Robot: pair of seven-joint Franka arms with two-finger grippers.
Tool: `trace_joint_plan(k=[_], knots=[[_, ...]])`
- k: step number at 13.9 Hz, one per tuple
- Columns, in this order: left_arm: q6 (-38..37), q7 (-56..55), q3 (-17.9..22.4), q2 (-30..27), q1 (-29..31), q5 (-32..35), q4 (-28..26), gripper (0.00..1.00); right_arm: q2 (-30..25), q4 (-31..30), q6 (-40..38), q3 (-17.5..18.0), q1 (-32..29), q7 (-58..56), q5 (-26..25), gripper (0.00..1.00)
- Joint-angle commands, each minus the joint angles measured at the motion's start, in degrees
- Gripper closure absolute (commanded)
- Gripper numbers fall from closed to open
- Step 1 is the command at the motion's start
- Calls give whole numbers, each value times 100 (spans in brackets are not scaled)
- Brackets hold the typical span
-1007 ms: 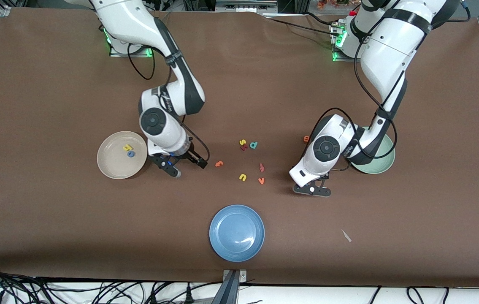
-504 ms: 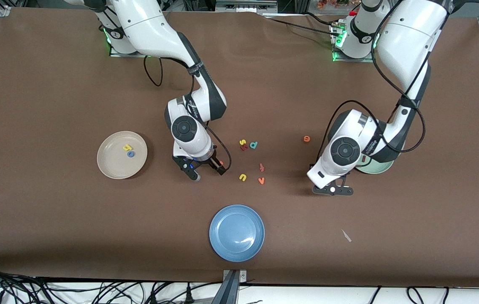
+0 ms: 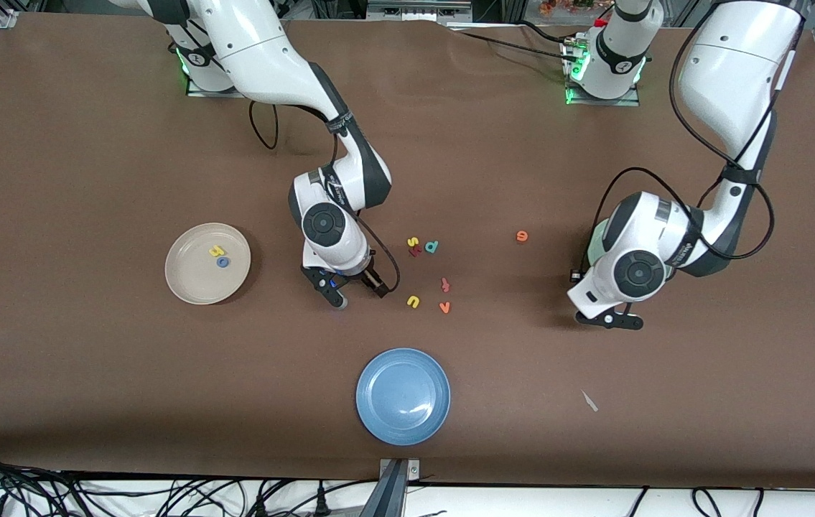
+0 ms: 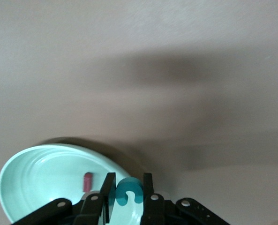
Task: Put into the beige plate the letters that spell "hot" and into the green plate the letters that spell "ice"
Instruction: 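Drop teal c on green plate while the right gripper grasps orange letter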
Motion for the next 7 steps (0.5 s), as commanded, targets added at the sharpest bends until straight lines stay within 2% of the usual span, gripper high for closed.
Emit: trace_joint_plan(k=[1, 7], knots=[[241, 79, -57, -316, 133, 176, -456, 100, 145, 287, -114, 34, -28, 92, 30, 29], [259, 88, -66, -509, 142, 176, -737, 100, 224, 376, -114, 113, -81, 83, 30, 72]])
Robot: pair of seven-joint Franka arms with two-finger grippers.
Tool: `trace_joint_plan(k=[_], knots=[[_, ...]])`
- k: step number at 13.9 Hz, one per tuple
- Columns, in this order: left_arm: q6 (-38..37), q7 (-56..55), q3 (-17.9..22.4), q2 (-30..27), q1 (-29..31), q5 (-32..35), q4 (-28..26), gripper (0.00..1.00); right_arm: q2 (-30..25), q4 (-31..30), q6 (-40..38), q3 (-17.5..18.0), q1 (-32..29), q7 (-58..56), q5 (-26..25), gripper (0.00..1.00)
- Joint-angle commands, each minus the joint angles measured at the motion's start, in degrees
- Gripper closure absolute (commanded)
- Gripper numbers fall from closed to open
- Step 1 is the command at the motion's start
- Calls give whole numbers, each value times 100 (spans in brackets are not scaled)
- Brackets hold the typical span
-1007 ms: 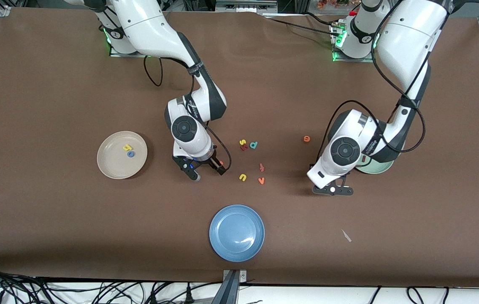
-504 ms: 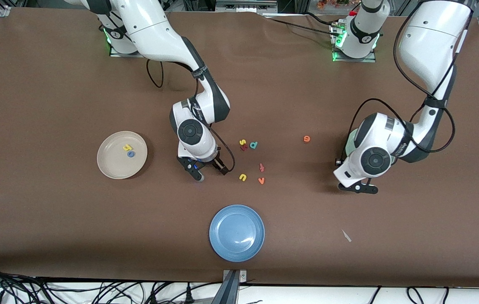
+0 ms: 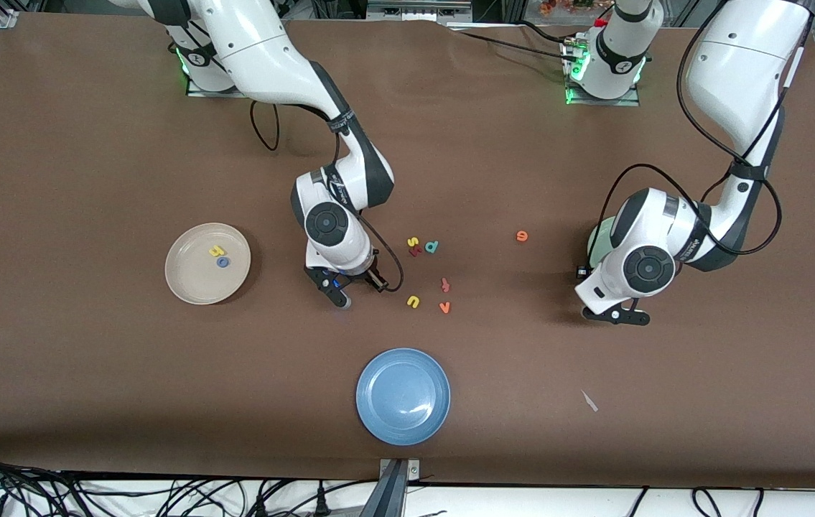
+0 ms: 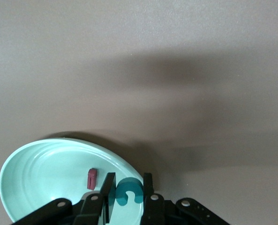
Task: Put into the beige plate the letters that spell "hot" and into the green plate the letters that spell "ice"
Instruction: 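Drop teal c on green plate while the right gripper grasps orange letter, then drop orange letter on beige plate while the left gripper reaches orange 6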
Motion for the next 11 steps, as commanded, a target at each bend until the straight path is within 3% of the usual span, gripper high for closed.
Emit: trace_joint_plan(k=[1, 4, 7, 8, 9, 10, 11], knots=[[87, 59, -41, -379, 111, 176, -435, 100, 218, 271, -43, 74, -65, 66, 30, 78], [157, 312, -41, -503, 347, 185, -725, 100, 218, 271, -43, 83, -74, 58, 30, 96], [728, 613, -102, -678, 630, 176, -1243, 100, 174, 437, -435, 56, -170, -213, -22, 100], [703, 543, -198, -705, 639, 167, -1253, 75, 130, 621, -1004, 48, -293, -650, -31, 100], [702, 525, -216, -731, 665, 167, -1262, 10, -1, 658, -1384, -40, -311, -1124, -75, 100], [685, 533, -217, -749, 665, 167, -1262, 0, -150, 580, -1597, -206, -311, -1616, -162, 100], [676, 507, -243, -801, 648, 158, -1253, 0, -247, 431, -1869, -338, -294, -2030, -198, 100]])
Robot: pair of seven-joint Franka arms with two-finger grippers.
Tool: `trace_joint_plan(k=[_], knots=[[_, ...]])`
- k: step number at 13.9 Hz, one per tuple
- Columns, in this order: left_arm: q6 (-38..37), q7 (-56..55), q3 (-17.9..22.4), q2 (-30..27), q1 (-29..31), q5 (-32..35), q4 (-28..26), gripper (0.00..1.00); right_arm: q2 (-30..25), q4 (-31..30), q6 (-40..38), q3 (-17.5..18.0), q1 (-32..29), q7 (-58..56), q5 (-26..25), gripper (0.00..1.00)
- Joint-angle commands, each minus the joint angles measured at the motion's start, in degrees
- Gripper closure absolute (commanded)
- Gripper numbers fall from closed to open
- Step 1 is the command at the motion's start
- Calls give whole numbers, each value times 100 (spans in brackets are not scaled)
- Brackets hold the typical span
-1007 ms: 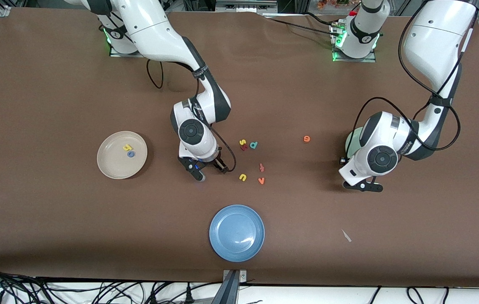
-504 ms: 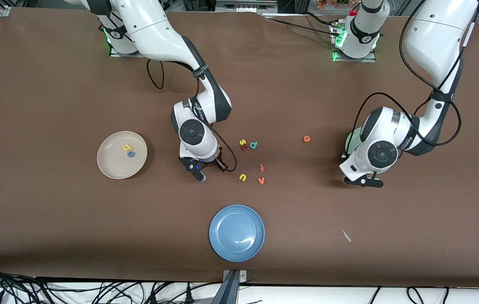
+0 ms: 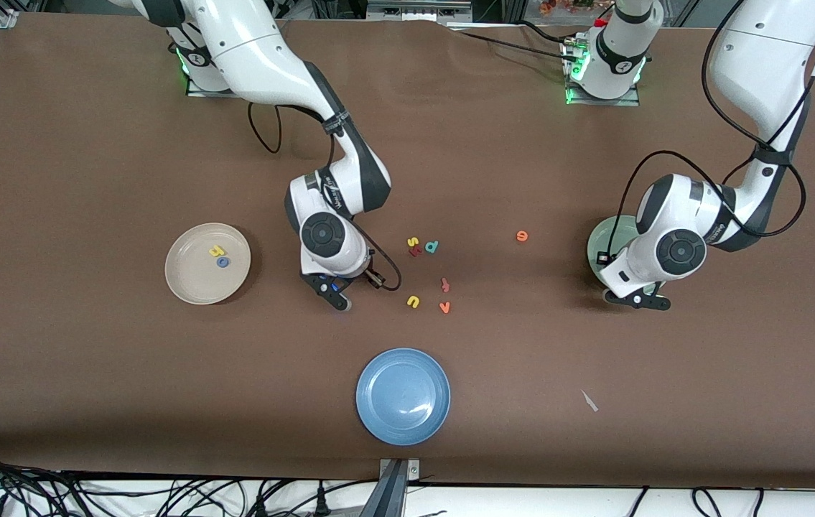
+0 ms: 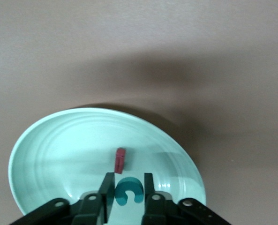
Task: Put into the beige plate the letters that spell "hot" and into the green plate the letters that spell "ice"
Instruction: 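Drop orange letter on beige plate while the left gripper reaches orange 6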
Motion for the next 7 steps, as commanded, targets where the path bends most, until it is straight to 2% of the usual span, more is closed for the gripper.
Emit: trace_joint_plan(k=[1, 4, 7], knots=[[-65, -18, -147, -350, 11, 146, -167, 0, -326, -199, -683, -294, -78, -1151, -225, 100], [-451, -27, -348, -630, 11, 102, -123, 0, -1159, -1391, -623, -706, -78, -2564, -393, 100], [-707, -605, -919, -903, -6, -415, -44, 0, -2187, -2990, -1, -1269, -78, -4226, -393, 100]])
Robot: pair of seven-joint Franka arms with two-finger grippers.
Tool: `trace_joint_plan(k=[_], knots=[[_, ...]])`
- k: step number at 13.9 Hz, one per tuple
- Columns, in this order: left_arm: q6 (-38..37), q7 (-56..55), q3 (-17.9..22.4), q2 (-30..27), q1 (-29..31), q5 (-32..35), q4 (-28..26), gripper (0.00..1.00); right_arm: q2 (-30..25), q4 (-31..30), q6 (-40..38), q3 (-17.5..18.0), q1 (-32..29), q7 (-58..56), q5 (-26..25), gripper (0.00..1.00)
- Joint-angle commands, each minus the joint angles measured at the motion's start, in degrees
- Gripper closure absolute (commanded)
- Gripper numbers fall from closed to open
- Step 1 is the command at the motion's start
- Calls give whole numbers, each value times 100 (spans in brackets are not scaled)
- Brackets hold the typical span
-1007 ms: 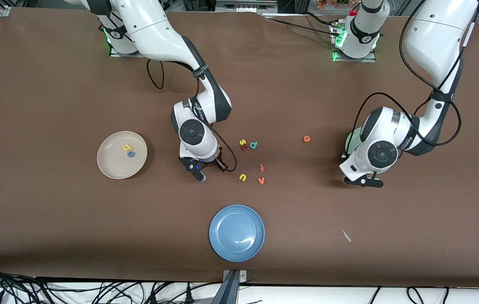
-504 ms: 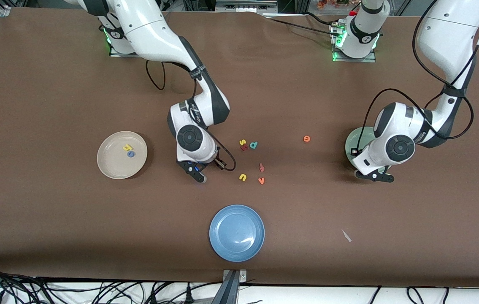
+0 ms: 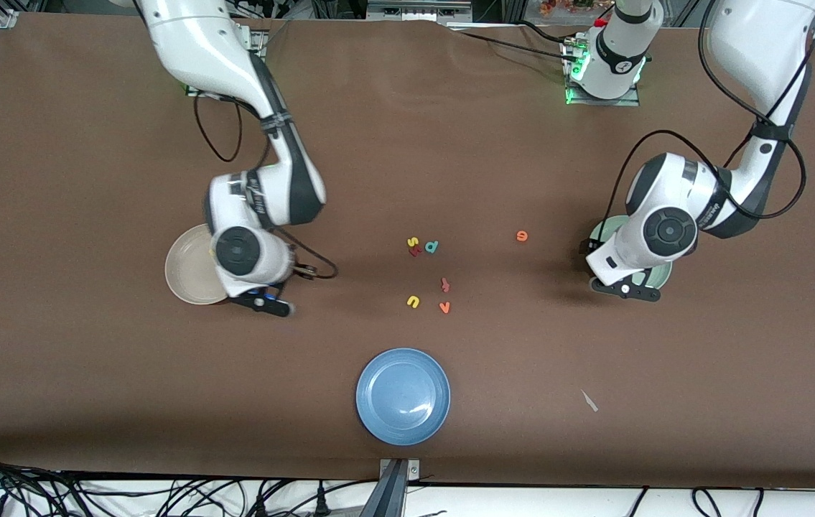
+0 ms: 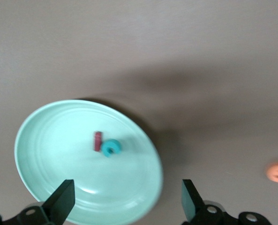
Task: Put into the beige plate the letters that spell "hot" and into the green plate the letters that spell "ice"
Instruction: 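Drop orange letter on beige plate while the left gripper reaches orange 6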
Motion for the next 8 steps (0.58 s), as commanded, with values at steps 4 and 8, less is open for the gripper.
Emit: trace_joint_plan(k=[4, 8], knots=[[-134, -2002, -1157, -269, -44, -295, -61, 0, -1344, -2281, 979, -1035, 38, -2690, -67, 100], [688, -2419, -1247, -146, -237, -207, -499, 8, -1160, -2378, 1270, -1124, -50, -2790, 47, 19]])
